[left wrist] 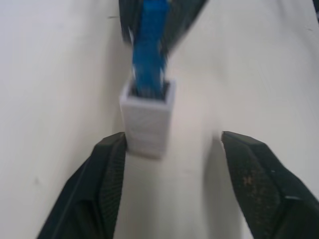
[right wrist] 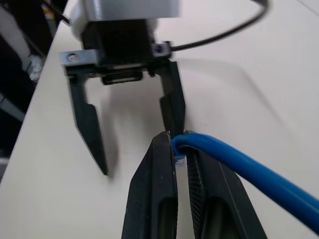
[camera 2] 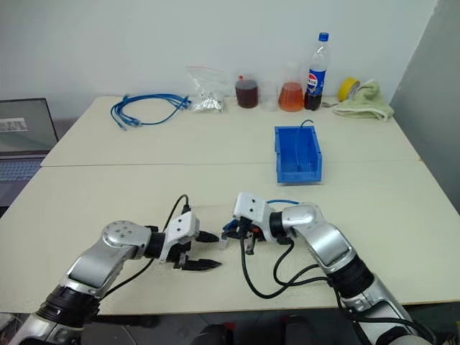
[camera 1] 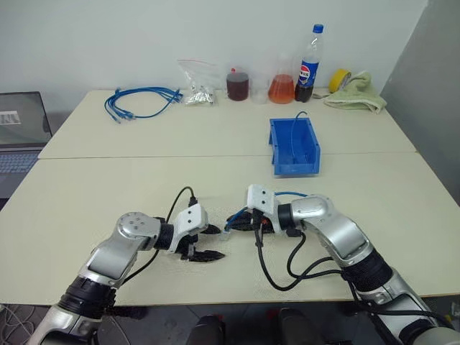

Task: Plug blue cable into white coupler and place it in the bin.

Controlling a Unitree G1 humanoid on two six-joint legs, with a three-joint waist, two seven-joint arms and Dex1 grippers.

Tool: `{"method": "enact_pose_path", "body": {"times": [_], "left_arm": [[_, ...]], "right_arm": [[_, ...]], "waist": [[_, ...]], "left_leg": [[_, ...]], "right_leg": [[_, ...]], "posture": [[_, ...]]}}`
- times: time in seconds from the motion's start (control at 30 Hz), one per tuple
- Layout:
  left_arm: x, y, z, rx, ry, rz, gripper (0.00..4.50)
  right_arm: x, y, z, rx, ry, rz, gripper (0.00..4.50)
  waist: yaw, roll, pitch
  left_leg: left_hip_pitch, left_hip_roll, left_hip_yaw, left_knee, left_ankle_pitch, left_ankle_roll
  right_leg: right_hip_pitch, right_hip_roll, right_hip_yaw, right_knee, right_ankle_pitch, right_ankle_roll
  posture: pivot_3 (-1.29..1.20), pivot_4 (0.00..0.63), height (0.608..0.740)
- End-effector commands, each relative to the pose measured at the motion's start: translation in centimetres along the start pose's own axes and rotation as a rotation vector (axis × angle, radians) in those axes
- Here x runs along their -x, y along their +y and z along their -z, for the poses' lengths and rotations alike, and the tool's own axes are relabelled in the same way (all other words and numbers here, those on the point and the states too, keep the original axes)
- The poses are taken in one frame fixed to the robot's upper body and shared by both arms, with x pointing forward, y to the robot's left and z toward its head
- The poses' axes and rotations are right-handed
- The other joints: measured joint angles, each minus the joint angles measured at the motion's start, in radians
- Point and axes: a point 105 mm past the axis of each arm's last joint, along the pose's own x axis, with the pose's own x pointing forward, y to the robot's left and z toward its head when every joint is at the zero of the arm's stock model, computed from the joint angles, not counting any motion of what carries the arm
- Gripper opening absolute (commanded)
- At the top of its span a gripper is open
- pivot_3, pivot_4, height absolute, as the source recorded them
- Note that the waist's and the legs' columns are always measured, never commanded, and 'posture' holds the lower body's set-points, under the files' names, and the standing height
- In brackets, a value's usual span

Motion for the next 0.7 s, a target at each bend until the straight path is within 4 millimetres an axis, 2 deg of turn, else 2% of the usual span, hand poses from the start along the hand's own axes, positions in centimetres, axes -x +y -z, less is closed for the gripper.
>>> {"method": "enact_pose_path", "body": {"times": [0.03,0.07,0.2,0.3,0.5,0.63,0.7], "left_arm": [[1.9,0.8,-1.4,0.031,-0.064,-0.094,4.23],[2.0,0.9,-2.1,0.044,-0.102,-0.111,4.47],[2.1,1.5,-4.9,0.053,-0.216,-0.173,4.5],[1.8,2.0,-7.4,0.012,-0.282,-0.223,4.5],[1.4,4.1,-12.6,-0.03,-0.401,-0.351,4.5],[0.4,4.0,-14.7,-0.042,-0.435,-0.352,4.5],[-0.1,3.9,-15.3,-0.054,-0.439,-0.347,4.5]], "right_arm": [[3.0,-2.6,-1.9,-0.045,-0.105,0.17,0.02],[3.9,-3.3,-2.0,-0.079,-0.126,0.217,0.02],[7.6,-5.4,-2.2,-0.202,-0.21,0.398,0.02],[10.1,-6.4,-3.5,-0.278,-0.309,0.517,0.02],[13.3,-7.9,-5.4,-0.369,-0.436,0.639,0.02],[15.1,-9.9,-5.9,-0.36,-0.483,0.753,0.02],[15.8,-11.4,-5.4,-0.348,-0.448,0.847,0.02]], "waist": [[0.001,-0.001,0.002],[0.001,-0.001,0.003],[0.007,-0.003,0.005],[0.007,-0.004,0.006],[0.005,-0.004,0.007],[0.0,-0.004,0.007],[-0.001,-0.004,0.007]], "left_leg": [[-0.002,0.0,0.0,0.0,0.0,0.0],[-0.004,0.0,-0.001,0.0,0.0,0.0],[-0.007,-0.002,-0.001,0.0,0.0,0.0],[-0.01,-0.004,0.0,0.0,0.0,-0.001],[-0.014,-0.004,0.001,0.001,0.0,-0.001],[-0.013,-0.004,0.003,0.001,0.0,-0.001],[-0.013,-0.004,0.004,0.001,0.0,-0.001]], "right_leg": [[-0.002,0.0,0.0,0.0,0.0,0.0],[-0.003,0.0,0.0,0.0,0.0,0.0],[-0.006,-0.003,0.001,-0.001,0.0,0.0],[-0.007,-0.006,0.001,-0.002,0.0,0.0],[-0.01,-0.007,-0.001,-0.001,0.0,0.0],[-0.01,-0.006,0.0,-0.001,0.0,0.0],[-0.01,-0.006,0.001,-0.001,0.0,0.0]], "posture": [[0.0,0.15,0.74],[0.0,0.15,0.74],[0.0,0.15,0.74],[0.0,0.15,0.74],[0.0,0.15,0.74],[0.0,0.15,0.74],[0.0,0.15,0.74]]}}
